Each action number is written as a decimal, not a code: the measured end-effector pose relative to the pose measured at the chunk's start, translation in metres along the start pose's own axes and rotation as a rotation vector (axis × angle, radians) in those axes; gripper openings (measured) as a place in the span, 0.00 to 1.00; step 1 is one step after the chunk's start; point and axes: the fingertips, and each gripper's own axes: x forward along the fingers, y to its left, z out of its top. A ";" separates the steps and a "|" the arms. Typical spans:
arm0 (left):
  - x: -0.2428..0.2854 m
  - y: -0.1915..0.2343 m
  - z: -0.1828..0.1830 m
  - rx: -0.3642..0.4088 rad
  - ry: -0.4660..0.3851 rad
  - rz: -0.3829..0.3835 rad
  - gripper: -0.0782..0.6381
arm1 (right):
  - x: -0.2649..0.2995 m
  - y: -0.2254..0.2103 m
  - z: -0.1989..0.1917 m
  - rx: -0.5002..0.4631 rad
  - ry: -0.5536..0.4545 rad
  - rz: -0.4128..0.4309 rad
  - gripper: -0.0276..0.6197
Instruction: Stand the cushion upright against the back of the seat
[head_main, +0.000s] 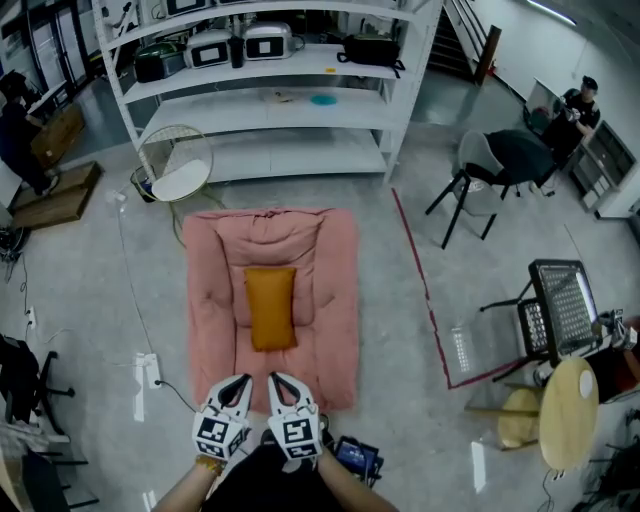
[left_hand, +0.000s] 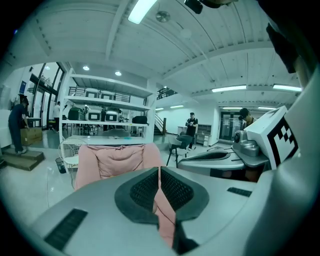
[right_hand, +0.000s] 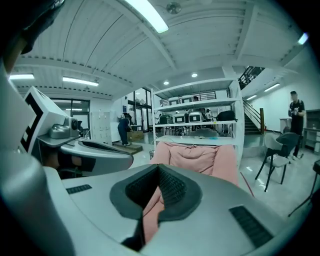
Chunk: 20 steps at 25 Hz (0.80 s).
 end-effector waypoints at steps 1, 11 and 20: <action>-0.006 0.002 -0.001 0.000 -0.014 -0.004 0.14 | -0.002 0.006 0.001 -0.003 -0.003 -0.009 0.07; -0.083 0.022 -0.009 -0.005 -0.072 -0.040 0.14 | -0.040 0.075 0.009 -0.064 0.007 -0.091 0.07; -0.140 -0.024 0.005 0.033 -0.116 0.003 0.14 | -0.104 0.111 0.019 -0.147 -0.074 -0.043 0.07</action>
